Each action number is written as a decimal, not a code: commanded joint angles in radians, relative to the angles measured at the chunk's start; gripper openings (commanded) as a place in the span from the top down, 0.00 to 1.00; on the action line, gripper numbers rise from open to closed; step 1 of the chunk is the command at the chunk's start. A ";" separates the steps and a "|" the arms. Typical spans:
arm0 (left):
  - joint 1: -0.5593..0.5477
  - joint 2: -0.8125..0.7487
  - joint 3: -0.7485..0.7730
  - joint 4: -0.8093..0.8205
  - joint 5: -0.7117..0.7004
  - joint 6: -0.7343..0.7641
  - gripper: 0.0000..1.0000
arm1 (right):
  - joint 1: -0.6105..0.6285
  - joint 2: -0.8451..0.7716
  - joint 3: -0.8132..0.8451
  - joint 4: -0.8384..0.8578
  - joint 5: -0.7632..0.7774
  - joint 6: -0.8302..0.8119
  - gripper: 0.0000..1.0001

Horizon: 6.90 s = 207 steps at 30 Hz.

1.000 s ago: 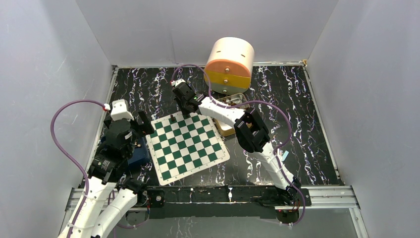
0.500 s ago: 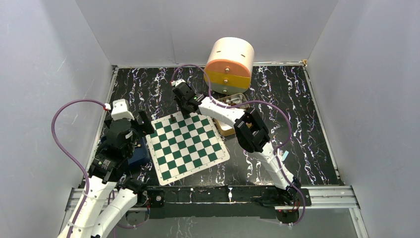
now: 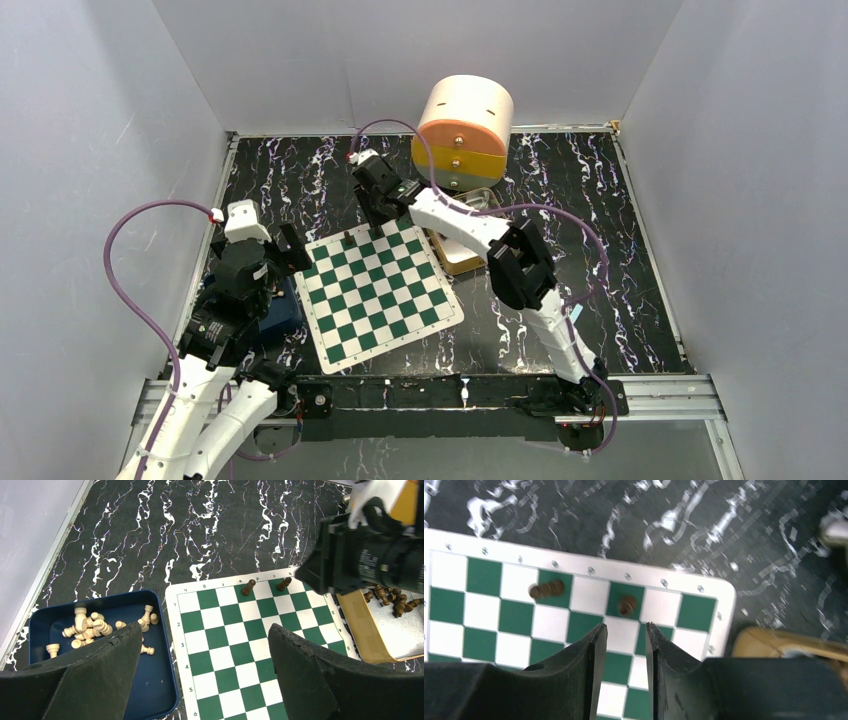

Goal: Set up the chess pieces on the board
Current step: Place the chess piece on the chessboard, then pick up the chess piece from the storage box.

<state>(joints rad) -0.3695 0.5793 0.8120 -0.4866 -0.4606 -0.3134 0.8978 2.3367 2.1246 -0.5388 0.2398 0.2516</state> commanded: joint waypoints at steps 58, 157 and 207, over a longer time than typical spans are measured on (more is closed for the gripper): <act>0.003 0.013 -0.004 0.015 -0.018 0.015 0.06 | -0.283 -0.307 -0.687 0.540 0.193 -0.082 0.63; 0.003 0.032 -0.005 0.020 0.003 0.020 0.07 | -0.324 -0.279 -0.612 0.406 0.116 -0.100 0.77; 0.003 0.056 -0.007 0.022 0.018 0.019 0.07 | -0.325 -0.391 -0.605 0.328 0.009 -0.172 0.82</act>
<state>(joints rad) -0.3695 0.6373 0.8082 -0.4789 -0.4358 -0.3023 0.5751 2.0350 1.5089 -0.2836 0.3000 0.1249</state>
